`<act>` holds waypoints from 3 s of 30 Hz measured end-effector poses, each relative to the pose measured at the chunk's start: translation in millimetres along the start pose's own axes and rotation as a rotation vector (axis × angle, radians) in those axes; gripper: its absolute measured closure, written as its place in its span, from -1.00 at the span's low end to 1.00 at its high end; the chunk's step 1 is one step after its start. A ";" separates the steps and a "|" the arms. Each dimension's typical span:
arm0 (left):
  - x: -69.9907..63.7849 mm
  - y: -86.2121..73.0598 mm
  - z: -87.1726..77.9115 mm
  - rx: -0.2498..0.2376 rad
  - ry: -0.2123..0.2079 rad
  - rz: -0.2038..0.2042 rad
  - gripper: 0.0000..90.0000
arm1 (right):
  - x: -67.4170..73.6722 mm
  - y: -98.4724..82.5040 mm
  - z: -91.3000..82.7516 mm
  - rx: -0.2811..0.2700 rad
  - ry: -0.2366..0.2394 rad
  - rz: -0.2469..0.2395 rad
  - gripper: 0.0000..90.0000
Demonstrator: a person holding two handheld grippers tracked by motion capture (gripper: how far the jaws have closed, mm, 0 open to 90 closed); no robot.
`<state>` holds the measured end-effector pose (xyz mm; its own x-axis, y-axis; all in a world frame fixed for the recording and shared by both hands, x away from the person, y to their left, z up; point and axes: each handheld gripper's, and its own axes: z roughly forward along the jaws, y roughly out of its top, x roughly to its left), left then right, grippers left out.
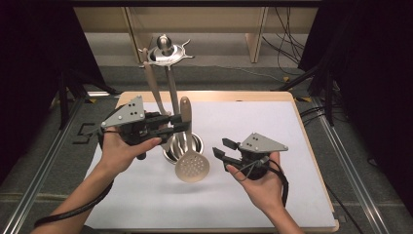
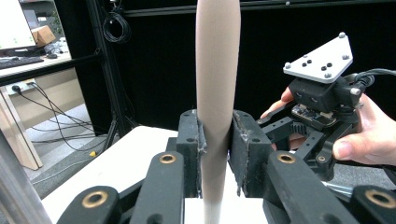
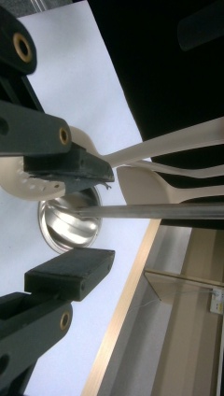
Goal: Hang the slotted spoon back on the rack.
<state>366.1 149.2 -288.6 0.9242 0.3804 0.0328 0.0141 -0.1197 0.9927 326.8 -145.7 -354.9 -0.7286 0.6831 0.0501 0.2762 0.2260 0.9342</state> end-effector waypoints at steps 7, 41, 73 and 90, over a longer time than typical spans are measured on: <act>2.0 2.2 -0.7 0.012 0.013 0.011 0.64 | -1.5 -0.7 0.0 0.000 -0.002 -0.015 0.25; 20.7 17.4 -10.8 0.011 0.093 -0.016 0.65 | -1.8 -2.9 2.6 0.004 -0.001 0.002 0.23; 27.7 32.7 -14.3 -0.009 0.106 -0.022 0.65 | -2.6 -3.6 3.5 0.010 -0.003 0.015 0.20; 36.5 32.0 -13.9 -0.003 0.127 -0.041 0.65 | -3.4 -3.4 4.4 0.007 0.010 0.009 0.19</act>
<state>395.0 171.9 -254.0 0.8670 0.4983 0.0067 0.0492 -0.0990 0.9939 331.1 -145.7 -359.8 -0.7321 0.6784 0.0617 0.2871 0.2251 0.9311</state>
